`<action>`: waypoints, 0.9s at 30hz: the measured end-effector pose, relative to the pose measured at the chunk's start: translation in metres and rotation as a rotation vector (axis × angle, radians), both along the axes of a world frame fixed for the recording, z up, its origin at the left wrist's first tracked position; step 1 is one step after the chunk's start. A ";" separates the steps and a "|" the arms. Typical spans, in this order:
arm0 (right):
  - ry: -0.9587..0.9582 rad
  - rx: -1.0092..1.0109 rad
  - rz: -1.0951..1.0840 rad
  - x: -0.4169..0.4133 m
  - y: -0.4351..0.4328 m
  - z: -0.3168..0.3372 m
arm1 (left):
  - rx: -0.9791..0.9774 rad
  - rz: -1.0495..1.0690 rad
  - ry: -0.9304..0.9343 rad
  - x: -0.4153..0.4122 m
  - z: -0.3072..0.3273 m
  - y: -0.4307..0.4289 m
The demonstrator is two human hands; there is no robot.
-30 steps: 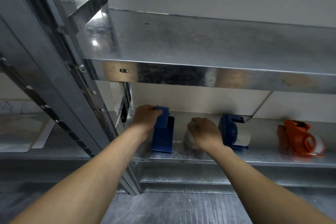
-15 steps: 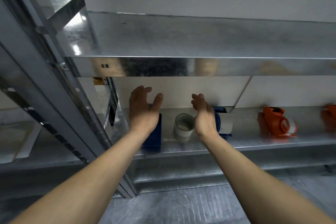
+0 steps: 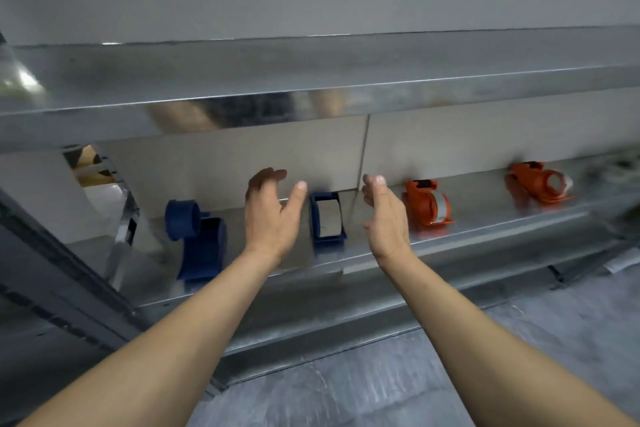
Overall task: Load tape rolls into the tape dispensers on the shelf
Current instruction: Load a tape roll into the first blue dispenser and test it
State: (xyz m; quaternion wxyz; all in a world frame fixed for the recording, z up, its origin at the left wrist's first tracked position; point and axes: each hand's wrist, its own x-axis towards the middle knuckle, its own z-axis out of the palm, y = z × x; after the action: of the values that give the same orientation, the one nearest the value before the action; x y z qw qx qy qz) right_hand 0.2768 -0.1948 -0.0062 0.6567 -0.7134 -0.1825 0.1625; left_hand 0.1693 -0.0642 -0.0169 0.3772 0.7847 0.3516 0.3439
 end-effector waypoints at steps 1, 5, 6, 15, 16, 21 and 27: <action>0.000 0.004 0.001 0.008 -0.015 0.002 | 0.005 -0.013 0.004 0.009 0.002 -0.013; 0.008 -0.002 -0.066 0.042 -0.072 0.006 | 0.020 -0.087 -0.019 0.046 0.011 -0.065; 0.000 0.003 -0.087 0.051 -0.086 0.009 | 0.017 -0.105 -0.031 0.057 0.013 -0.078; -0.059 0.065 -0.202 0.119 -0.201 0.022 | -0.121 -0.357 -0.128 0.137 0.033 -0.187; -0.065 0.062 -0.222 0.125 -0.212 0.023 | -0.178 -0.397 -0.143 0.146 0.035 -0.197; -0.053 0.098 -0.296 0.162 -0.254 0.025 | -0.284 -0.547 -0.188 0.192 0.040 -0.232; -0.062 0.058 -0.440 0.211 -0.286 0.023 | -0.302 -0.665 -0.161 0.268 0.029 -0.254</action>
State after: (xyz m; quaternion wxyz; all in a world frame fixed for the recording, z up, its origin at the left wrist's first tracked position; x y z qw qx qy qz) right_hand 0.4879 -0.4807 0.0173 0.6905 -0.7217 -0.0471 -0.0123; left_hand 0.4370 -0.3184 0.0117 0.6064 0.7619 0.0935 0.2076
